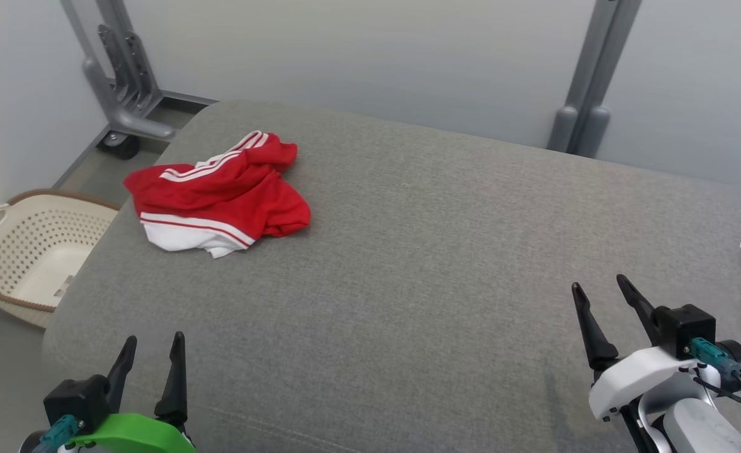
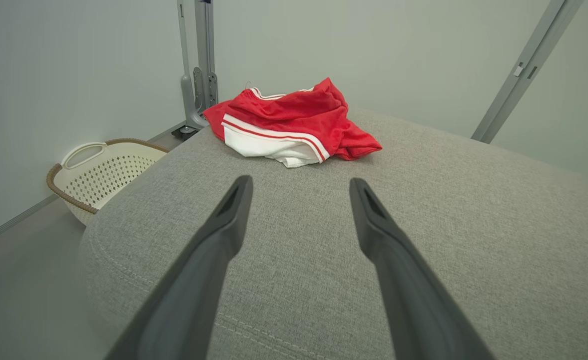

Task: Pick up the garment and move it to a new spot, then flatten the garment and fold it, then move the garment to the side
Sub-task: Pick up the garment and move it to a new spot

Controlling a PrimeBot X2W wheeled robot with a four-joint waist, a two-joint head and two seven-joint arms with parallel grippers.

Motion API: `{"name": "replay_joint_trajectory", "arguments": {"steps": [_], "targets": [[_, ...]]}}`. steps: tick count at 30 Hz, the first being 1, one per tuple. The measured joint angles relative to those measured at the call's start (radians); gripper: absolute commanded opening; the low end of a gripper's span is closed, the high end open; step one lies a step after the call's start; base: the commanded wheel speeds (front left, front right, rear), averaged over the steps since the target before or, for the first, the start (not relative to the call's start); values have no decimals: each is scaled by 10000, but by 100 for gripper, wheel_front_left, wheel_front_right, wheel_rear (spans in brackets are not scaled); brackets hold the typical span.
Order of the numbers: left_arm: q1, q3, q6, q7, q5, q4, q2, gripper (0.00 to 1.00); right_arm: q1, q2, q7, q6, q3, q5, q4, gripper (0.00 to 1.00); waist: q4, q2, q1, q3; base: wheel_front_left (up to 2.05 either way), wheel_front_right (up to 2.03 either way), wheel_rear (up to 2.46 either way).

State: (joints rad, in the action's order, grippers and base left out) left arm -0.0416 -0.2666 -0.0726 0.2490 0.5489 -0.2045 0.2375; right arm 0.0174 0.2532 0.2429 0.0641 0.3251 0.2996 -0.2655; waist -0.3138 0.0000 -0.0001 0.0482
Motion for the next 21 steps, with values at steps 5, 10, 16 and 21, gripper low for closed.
{"name": "replay_joint_trajectory", "arguments": {"steps": [5,10,16,21], "targets": [[1,-81,109,-2,-6,-13,6,100,-50,-2,-2,81,-121,4,-2,100,-685,0,0,15,0,0,0],[0,159,111,0,31,81,56,100,-46,-27,-48,81,6,-2,44,100,-1080,0,0,-37,0,0,0],[27,389,328,0,506,504,40,100,90,75,-253,102,-42,-46,424,100,-1250,0,0,-480,0,0,0],[770,612,602,-282,1135,909,25,100,476,422,-443,178,-274,-144,800,100,-1213,0,0,-1088,0,0,0]]}}
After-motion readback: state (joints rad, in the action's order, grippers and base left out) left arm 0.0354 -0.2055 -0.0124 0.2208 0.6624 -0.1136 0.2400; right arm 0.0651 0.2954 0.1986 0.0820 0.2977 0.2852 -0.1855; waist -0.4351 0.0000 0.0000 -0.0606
